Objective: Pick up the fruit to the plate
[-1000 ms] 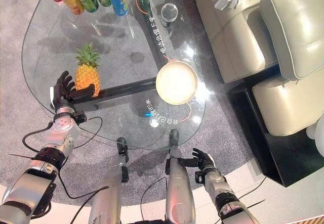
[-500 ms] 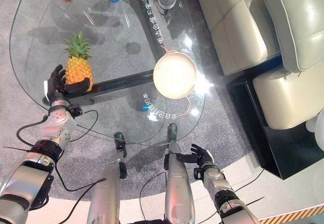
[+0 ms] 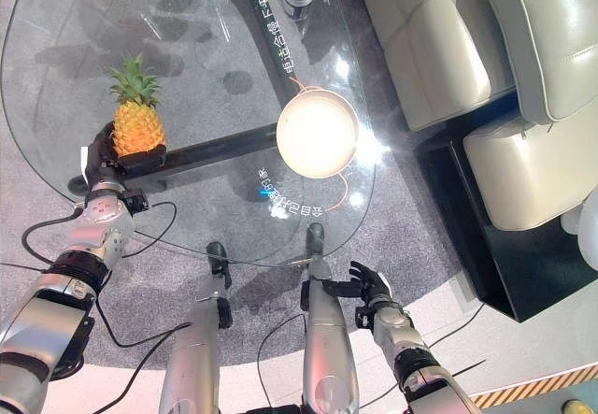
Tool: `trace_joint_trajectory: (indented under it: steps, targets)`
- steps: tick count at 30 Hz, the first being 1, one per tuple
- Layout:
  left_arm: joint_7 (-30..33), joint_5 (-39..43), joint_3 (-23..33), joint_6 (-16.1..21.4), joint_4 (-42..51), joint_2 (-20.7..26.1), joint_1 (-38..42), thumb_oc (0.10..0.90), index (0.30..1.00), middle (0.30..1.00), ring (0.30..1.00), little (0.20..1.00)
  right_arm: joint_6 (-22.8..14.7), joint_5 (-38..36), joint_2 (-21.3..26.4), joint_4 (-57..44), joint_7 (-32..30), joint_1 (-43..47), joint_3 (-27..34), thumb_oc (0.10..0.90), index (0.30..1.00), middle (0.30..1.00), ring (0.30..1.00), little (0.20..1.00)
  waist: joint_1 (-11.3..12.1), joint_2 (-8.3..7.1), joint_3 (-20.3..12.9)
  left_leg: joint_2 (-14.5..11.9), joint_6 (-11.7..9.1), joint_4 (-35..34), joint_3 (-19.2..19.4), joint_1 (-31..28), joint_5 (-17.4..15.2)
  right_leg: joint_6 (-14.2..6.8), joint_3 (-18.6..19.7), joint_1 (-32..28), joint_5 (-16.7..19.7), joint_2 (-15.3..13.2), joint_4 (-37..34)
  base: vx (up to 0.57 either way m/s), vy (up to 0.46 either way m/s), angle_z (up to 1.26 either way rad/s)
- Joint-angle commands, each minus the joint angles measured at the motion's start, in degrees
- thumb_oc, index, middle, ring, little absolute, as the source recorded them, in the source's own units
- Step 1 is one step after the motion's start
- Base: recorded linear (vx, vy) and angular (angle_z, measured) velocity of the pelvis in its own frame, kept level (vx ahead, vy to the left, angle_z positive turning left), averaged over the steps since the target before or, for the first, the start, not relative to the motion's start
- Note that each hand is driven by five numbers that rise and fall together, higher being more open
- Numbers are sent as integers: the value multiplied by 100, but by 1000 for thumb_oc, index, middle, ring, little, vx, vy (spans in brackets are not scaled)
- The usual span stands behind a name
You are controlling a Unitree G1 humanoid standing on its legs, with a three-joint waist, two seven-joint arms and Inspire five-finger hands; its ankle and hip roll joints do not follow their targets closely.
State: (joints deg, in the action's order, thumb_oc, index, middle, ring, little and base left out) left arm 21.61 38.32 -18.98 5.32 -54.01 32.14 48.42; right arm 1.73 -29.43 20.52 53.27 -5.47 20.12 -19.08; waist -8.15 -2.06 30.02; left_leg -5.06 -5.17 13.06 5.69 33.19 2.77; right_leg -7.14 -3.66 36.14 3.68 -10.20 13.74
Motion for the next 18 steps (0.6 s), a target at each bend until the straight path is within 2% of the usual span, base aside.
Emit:
trace_joint_trajectory:
  steps: [1,4,8,15,16,17,18]
  targets:
    - [-320,-170,0,-165,-202,30,287,800,900,900,900,900,255,58,345,263,-218,-544,-464,800,900,900,900,900,-112,-24,-23,513,269,801,664,400,-701,225,-97,236,-279,516,194,18,1,-4]
    - [-488,-189,-73,-447,-313,-8,306,800,900,900,900,900,289,35,338,254,-243,-512,-470,800,900,900,900,900,-121,-19,-23,523,274,797,661,419,-692,226,-92,257,-276,526,196,16,-3,-3]
    - [-487,-203,-142,-624,-390,-49,344,800,900,900,900,900,298,58,328,265,-259,-471,-486,800,900,900,900,900,-129,-11,-23,527,275,783,662,447,-674,226,-89,285,-271,524,189,4,-1,-2]
    - [-470,-198,-189,-663,-435,-48,409,800,900,900,900,900,281,20,322,261,-284,-468,-522,800,900,900,900,900,-141,-13,-23,535,269,795,656,486,-665,225,-86,312,-270,533,190,0,0,0]
    - [-461,-203,-191,-649,-431,-53,409,616,742,742,742,716,278,18,320,262,-285,-469,-521,800,900,900,900,900,-141,-13,-23,536,270,794,655,487,-664,224,-87,314,-269,533,190,0,0,0]
    - [-432,-201,-199,-628,-409,-60,407,144,338,338,338,244,280,-1,320,262,-289,-471,-524,800,900,900,900,900,-138,-13,-23,534,269,796,650,491,-662,225,-89,317,-268,531,193,0,0,0]
    - [-426,-179,-197,-621,-377,-54,404,100,300,300,300,200,267,1,318,268,-281,-487,-515,800,900,900,900,900,-134,-9,-23,540,267,786,642,485,-656,221,-88,303,-265,530,180,0,0,0]
